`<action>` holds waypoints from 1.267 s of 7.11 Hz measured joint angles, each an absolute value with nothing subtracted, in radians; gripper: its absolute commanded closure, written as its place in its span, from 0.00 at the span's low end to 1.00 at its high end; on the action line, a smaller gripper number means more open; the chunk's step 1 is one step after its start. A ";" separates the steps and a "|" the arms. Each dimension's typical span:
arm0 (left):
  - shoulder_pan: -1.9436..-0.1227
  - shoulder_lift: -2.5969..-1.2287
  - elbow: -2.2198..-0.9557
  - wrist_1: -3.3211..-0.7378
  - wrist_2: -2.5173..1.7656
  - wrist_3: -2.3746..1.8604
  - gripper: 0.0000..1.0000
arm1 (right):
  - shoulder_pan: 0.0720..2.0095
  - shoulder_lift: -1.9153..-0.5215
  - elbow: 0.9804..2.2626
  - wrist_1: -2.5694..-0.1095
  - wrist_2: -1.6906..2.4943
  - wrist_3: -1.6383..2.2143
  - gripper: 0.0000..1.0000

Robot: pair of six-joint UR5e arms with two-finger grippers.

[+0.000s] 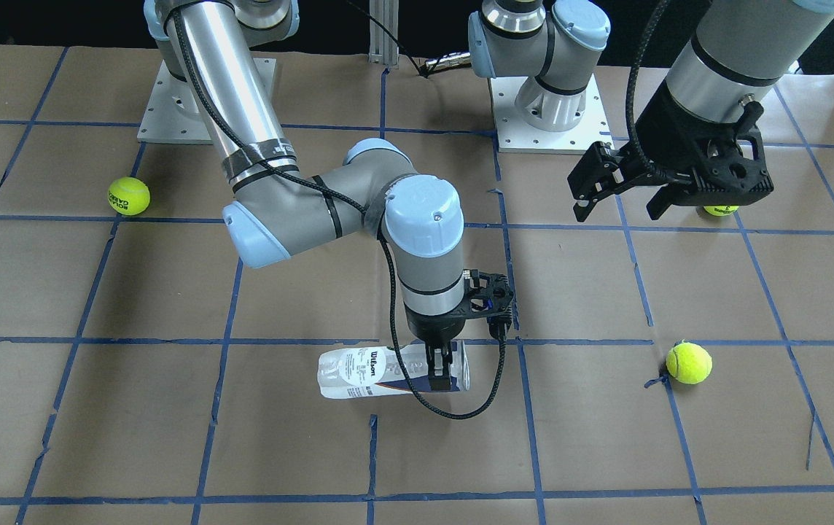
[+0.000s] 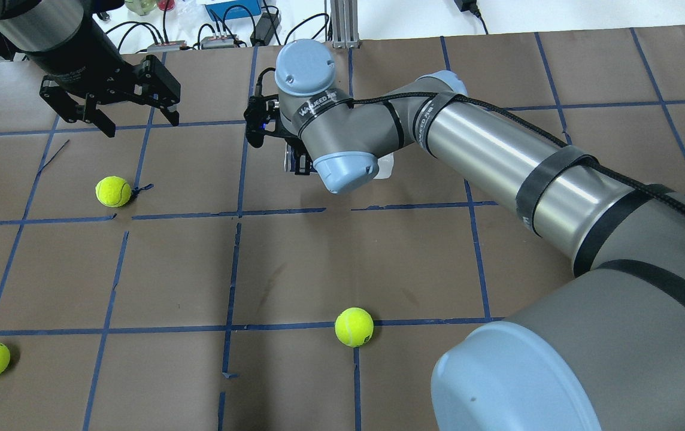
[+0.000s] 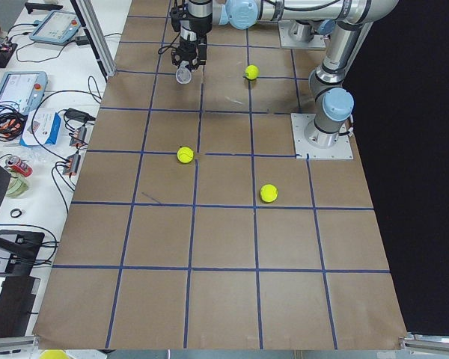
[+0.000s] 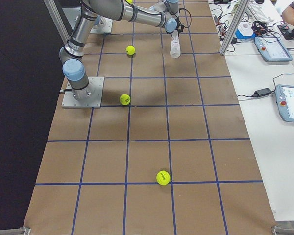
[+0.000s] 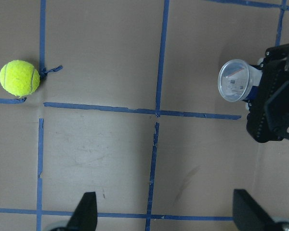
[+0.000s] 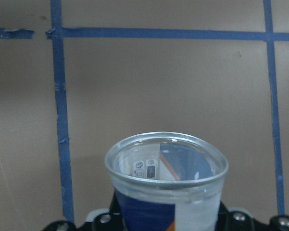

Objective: Lift up tennis ball bucket
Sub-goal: 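Lay the can on its side at the center and open the right gripper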

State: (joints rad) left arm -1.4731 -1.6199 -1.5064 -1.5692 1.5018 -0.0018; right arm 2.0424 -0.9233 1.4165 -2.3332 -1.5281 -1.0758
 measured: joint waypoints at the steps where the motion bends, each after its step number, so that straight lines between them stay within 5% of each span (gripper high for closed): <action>1: -1.470 -1.620 -1.506 -1.569 1.502 -0.002 0.00 | 2.061 -0.916 1.425 -2.352 -1.530 -1.080 0.00; 9: -1.362 -1.622 -1.513 -1.587 1.397 0.142 0.00 | 1.964 -1.017 1.453 -2.255 -1.525 -1.042 0.00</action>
